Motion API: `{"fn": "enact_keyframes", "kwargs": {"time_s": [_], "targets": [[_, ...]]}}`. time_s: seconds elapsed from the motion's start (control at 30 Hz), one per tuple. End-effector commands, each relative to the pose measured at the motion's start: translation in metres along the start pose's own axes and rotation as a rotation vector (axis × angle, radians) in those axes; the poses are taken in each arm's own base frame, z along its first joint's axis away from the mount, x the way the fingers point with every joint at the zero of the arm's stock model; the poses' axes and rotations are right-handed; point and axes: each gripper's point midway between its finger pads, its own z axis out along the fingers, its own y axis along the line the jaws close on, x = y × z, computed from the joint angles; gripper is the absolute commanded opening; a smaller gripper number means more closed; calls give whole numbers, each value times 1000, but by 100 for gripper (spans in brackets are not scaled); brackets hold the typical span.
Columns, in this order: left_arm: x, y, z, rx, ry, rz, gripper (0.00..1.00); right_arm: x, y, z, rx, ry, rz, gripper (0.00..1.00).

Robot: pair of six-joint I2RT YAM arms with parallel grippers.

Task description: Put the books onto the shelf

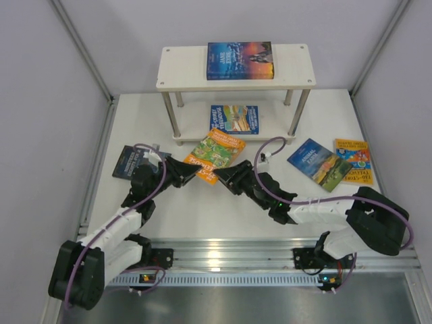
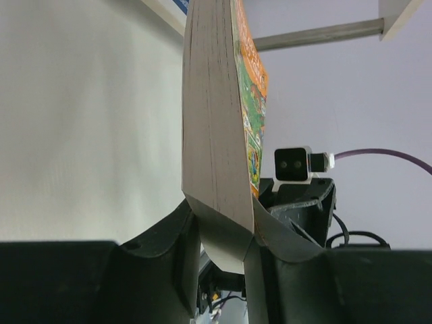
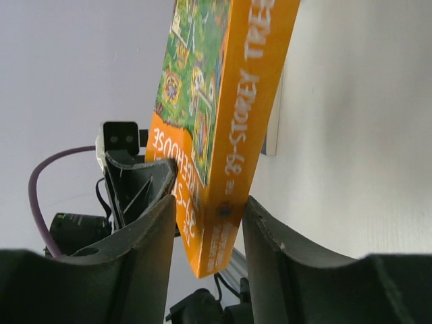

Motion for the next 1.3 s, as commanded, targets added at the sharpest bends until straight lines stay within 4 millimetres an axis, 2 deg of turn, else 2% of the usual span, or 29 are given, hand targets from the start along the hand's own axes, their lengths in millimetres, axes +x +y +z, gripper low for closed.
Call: {"fn": "enact_keyframes", "kwargs": {"time_s": [0.0, 0.2, 0.3, 0.4, 0.43, 0.47, 0.5, 0.53, 0.57, 0.6, 0.63, 0.67, 0.7, 0.73, 0.77, 0.8, 0.83, 0.97, 1.07, 1.1, 1.17, 1.27], "targets": [[5, -48, -5, 196, 49, 119, 0, -27, 29, -6, -106, -48, 16, 43], [13, -58, -12, 243, 93, 127, 0, -46, 16, -10, -82, -91, 24, 45], [15, -56, -13, 244, 104, 127, 0, -51, 16, -9, -81, -102, 27, 41], [18, -50, -12, 224, 119, 127, 0, -54, 17, -11, -92, -118, 34, 17], [17, -47, -10, 207, 117, 139, 0, -56, 18, -12, -97, -124, 44, 0], [16, -37, -6, 138, 126, 112, 0, -58, 19, -12, -99, -137, 50, 0], [9, -29, -1, 87, 97, 122, 16, -61, 25, -11, -116, -149, 63, 0], [2, -38, 2, 81, 91, 141, 29, -65, 29, -10, -124, -161, 67, 0], [4, -24, 3, -8, 116, 118, 44, -71, 34, -9, -130, -193, 70, 0], [-1, -20, 5, -47, 112, 169, 61, -77, 42, -8, -144, -217, 74, 0], [-15, -30, 8, -77, 71, 203, 66, -84, 47, -7, -153, -241, 80, 0], [-15, -18, 4, -162, 82, 198, 68, -94, 50, -6, -155, -283, 87, 0], [-19, -15, 0, -202, 76, 245, 71, -101, 59, -5, -167, -310, 92, 0], [-36, -23, 0, -242, 7, 280, 72, -108, 63, -4, -166, -336, 97, 0], [-43, -23, -5, -278, -19, 299, 73, -118, 64, -2, -157, -379, 99, 0], [-44, -11, -14, -362, -19, 310, 75, -124, 70, 2, -152, -402, 88, 0], [-56, -17, -17, -388, -68, 333, 75, -132, 70, 4, -143, -444, 90, 0], [-65, -23, -39, -449, -130, 375, 75, -167, 77, 11, -150, -576, 122, 0], [-67, -22, -54, -469, -167, 391, 76, -184, 78, 25, -119, -624, 130, 0], [-64, -21, -56, -467, -159, 399, 77, -188, 81, 34, -116, -633, 131, 0], [-59, -23, -59, -462, -134, 404, 77, -196, 85, 40, -122, -667, 136, 0], [-56, -29, -64, -458, -114, 411, 77, -204, 80, 56, -113, -713, 171, 0]]}}
